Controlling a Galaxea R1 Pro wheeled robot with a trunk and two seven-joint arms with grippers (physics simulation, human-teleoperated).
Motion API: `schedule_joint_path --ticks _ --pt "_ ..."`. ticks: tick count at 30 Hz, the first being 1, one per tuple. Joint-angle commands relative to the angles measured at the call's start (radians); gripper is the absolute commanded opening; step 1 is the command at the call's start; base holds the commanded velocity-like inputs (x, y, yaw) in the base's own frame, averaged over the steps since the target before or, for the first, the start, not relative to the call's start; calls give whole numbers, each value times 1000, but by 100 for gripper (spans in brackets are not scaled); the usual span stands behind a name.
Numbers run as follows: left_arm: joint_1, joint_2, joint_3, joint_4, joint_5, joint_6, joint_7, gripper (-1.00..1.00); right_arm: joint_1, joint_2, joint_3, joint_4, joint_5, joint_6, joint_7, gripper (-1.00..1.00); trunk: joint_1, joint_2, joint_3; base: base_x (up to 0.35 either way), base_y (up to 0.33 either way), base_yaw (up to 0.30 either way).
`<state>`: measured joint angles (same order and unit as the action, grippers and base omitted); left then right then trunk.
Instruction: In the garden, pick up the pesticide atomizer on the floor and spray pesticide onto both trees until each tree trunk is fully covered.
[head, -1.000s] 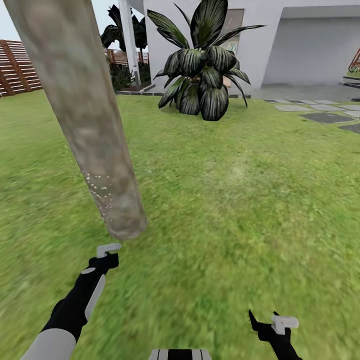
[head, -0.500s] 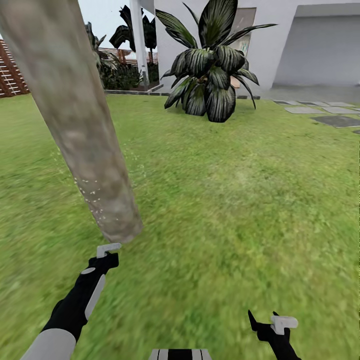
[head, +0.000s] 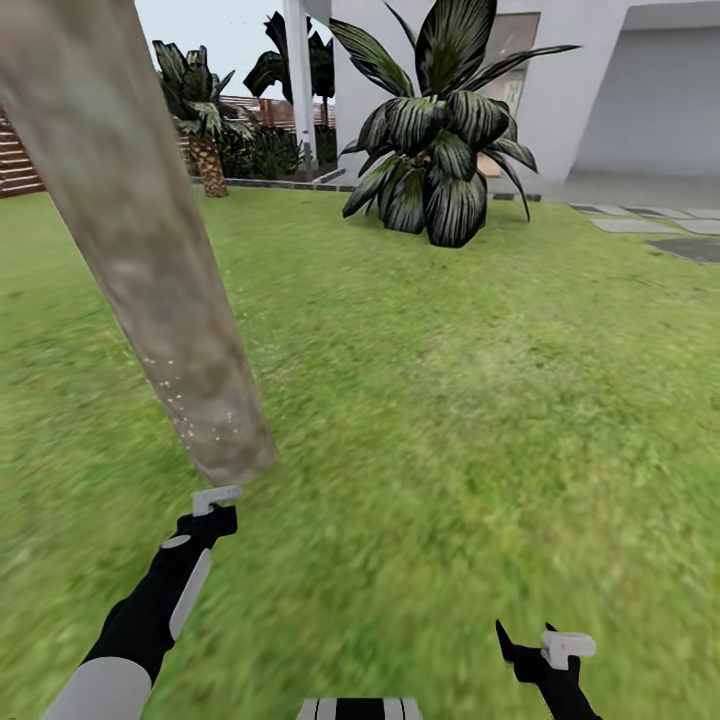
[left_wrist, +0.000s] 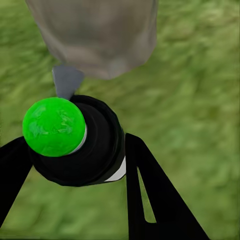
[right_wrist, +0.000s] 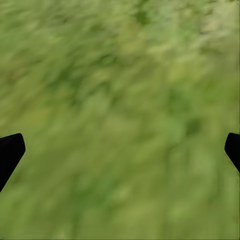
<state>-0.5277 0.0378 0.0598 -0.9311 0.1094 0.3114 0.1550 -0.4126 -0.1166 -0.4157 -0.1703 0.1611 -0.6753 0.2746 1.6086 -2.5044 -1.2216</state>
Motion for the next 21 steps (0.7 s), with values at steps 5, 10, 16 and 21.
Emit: schedule_joint_path --ticks 5,10,16,21 --pt "0 0 0 0 0 0 0 -100 0 0 0 0 0 0 0 100 0 0 0 144 -269 276" --pt "0 -1 0 0 0 0 0 -100 0 0 0 0 0 0 0 100 0 0 0 134 -269 277" --pt "0 -1 0 0 0 0 0 -100 0 0 0 0 0 -1 0 100 0 0 0 62 -270 96" --pt "0 0 0 0 0 0 0 -100 0 0 0 0 0 0 0 100 0 0 0 1 -273 106"
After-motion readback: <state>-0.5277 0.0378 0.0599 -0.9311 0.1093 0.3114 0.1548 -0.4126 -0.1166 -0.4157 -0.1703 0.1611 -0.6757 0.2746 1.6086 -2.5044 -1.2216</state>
